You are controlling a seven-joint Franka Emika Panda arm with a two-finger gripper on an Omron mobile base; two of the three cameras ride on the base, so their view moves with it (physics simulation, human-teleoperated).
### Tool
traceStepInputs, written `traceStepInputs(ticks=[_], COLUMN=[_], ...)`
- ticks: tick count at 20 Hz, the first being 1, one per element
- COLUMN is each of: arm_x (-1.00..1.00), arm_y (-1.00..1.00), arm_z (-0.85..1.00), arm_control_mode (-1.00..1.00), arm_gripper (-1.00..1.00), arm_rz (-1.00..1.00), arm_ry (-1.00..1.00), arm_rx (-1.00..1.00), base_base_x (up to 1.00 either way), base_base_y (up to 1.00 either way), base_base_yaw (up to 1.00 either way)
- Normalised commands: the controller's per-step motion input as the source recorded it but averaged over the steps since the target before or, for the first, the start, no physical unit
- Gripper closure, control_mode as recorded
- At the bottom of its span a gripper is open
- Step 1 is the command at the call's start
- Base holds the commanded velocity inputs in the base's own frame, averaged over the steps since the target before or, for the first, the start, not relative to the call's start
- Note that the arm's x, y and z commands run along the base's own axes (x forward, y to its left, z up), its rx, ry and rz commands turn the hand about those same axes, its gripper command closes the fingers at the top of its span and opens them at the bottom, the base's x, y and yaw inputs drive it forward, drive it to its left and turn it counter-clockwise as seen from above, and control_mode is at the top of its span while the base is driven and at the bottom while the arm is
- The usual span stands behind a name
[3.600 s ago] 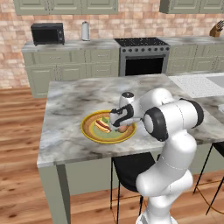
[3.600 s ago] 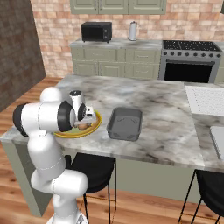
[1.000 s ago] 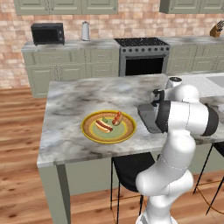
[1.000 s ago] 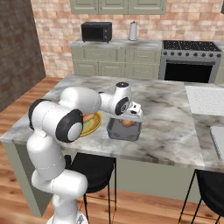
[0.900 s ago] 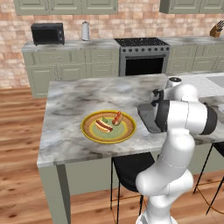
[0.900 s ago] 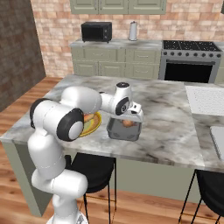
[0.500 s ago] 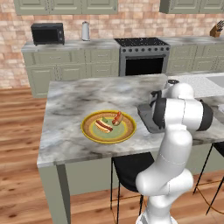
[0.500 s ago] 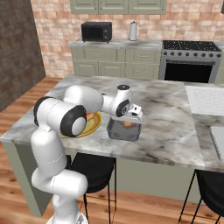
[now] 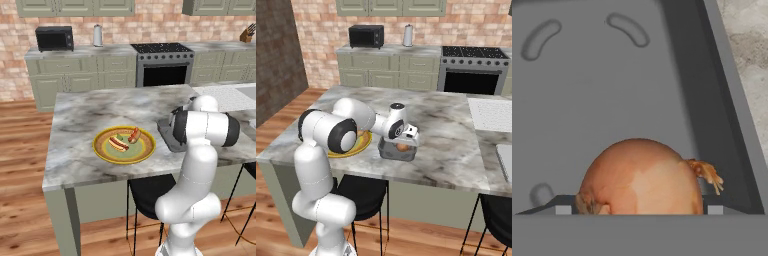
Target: Place one cooked food and one vegetable from the large plate to each tupperware container.
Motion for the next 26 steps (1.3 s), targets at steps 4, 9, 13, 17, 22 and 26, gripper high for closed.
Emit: traceStepInputs(ticks=[4,9,13,17,22,26], arm_x=[0.00,0.00,0.05,0.21,0.03,0.00], arm_y=[0.00,0.00,0.00,-0.01,0.00,0.00], arm_z=[0.00,0.00,0.00,0.00,0.00,0.00], arm_control_mode=[-1.00,-1.00,-1.00,-1.00,-1.00,-1.00], arm_gripper=[1.00,-1.00,-1.00,-1.00,-1.00,-1.00], arm_rz=[0.00,0.00,0.00,0.00,0.00,0.00], arm_ry=[0.00,0.00,0.00,0.00,0.00,0.00], arm_rx=[0.00,0.00,0.00,0.01,0.00,0.00], base_base_x=[0.00,0.00,0.00,0.00,0.00,0.00], base_base_y=[0.00,0.00,0.00,0.00,0.00,0.00], base_base_yaw=[0.00,0.00,0.00,0.00,0.00,0.00])
